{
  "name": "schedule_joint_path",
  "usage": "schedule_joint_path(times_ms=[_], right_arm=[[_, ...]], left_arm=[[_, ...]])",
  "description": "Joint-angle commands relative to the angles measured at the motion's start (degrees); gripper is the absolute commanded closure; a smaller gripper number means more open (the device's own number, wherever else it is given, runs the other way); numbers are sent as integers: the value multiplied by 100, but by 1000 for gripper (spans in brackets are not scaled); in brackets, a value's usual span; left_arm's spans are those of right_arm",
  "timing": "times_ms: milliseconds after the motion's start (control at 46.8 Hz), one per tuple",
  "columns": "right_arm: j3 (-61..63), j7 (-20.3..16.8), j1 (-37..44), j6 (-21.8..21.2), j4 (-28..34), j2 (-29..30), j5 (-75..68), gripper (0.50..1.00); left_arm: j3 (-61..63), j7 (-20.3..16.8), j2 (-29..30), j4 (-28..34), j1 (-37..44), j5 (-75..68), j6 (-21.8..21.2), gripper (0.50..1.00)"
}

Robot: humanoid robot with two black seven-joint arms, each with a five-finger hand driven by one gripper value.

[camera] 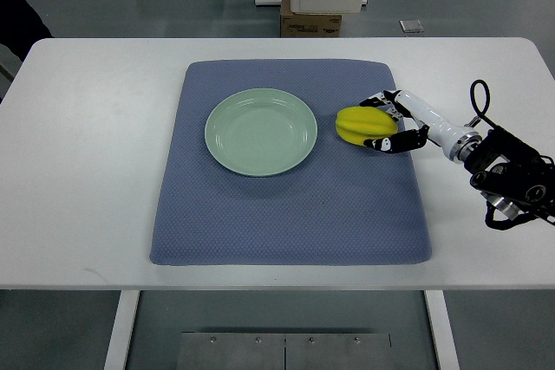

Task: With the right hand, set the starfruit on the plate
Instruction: 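Close the right hand fingers around the yellow starfruit, then lift the starfruit with the right hand and carry it over the plate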

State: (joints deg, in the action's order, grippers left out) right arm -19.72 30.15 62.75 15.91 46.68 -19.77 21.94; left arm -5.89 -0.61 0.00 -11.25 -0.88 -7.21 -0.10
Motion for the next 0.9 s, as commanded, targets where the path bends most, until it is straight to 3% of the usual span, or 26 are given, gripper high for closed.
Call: schedule_joint_path(times_ms=[0,278,620,876], right_arm=[[3,122,9,0,7,-1,-58,1000],[47,175,44,-62,25,-27,-268,1000],[302,485,519,-1388,69,-554,-436,1000],[513,485,765,-1626,69,-502,-436,1000]], left_arm=[[0,0,0,0,0,0,1,500],[0,0,0,0,0,0,1,500],[0,0,0,0,0,0,1,500],[0,0,0,0,0,0,1,500]])
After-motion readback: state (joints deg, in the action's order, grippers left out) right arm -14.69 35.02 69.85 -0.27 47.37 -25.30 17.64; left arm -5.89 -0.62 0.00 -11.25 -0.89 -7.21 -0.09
